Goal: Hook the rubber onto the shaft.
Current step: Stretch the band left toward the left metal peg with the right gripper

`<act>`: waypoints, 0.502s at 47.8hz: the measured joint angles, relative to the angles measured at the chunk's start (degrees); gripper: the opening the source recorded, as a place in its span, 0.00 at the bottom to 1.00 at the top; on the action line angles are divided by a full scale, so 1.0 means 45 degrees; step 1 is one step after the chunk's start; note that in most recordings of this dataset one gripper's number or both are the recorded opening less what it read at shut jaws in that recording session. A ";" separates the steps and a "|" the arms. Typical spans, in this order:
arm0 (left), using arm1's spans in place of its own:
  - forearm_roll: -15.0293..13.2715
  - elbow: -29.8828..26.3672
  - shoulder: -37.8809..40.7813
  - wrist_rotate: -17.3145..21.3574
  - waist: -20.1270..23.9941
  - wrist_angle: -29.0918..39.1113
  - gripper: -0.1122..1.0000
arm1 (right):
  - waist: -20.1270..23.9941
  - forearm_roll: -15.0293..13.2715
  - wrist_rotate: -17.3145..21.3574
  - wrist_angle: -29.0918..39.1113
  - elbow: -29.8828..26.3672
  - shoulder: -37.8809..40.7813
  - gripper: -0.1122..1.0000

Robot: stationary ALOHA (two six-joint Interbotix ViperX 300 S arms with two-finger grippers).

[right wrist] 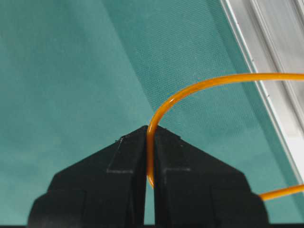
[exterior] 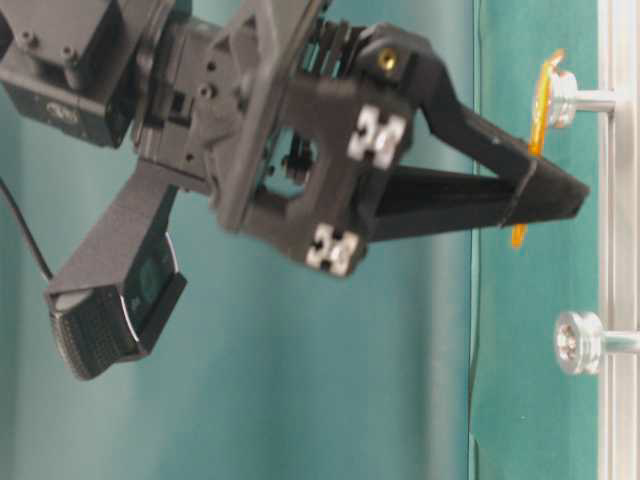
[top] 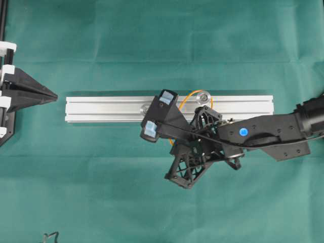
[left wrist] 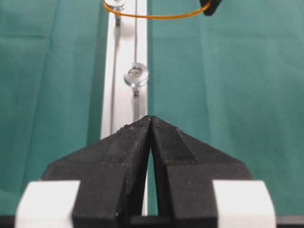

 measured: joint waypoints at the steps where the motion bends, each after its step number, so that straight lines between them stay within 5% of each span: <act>1: 0.0000 -0.0020 0.0020 0.0000 0.0000 0.0000 0.10 | -0.0020 -0.0020 0.0234 0.0039 -0.0078 0.0039 0.14; 24: 0.0000 -0.0020 0.0000 -0.0020 0.0000 0.0000 0.10 | -0.0176 0.0000 0.5840 0.0742 -0.0469 0.0215 0.14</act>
